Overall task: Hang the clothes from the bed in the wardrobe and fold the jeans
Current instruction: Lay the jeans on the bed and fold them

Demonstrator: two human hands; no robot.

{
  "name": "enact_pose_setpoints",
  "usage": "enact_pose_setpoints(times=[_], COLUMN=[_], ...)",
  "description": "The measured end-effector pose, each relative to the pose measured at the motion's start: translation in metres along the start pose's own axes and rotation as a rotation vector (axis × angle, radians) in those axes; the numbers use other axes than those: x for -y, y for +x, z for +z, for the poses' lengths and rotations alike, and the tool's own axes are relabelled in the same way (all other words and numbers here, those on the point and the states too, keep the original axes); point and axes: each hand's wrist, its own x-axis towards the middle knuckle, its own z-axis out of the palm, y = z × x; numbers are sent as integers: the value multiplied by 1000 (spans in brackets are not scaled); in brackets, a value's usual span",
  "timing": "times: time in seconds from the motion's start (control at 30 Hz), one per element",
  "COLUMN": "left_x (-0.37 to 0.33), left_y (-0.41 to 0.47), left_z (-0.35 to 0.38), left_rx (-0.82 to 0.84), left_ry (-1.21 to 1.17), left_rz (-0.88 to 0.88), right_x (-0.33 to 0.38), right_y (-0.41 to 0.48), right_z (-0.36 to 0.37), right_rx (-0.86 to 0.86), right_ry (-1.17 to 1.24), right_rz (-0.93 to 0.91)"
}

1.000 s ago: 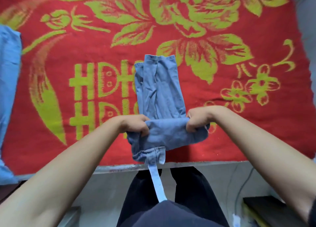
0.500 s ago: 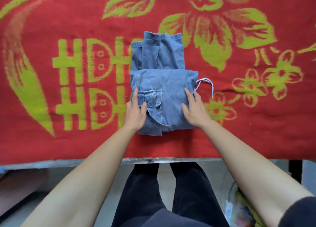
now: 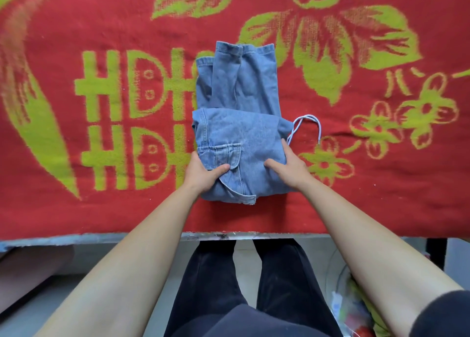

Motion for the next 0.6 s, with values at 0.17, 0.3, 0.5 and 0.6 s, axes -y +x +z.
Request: enact_pose_setpoints(times=[0.17,0.3,0.5,0.6], left_x=[14,9,9,9], left_y=[3,9,-26,-17], left_z=[11,21,26,18], left_rx=[50,1,-355,-237], left_ry=[116,337,716,976], left_rz=[-108,-140,305,629], right_x=[0,-1,-6,-15], right_y=[4,11,-13,-15], right_z=[14,15,24,23], right_rx=[6,12,-360,-516], right_ry=[-149,-249,-477,-735], right_rz=[-3,17,-221,-624])
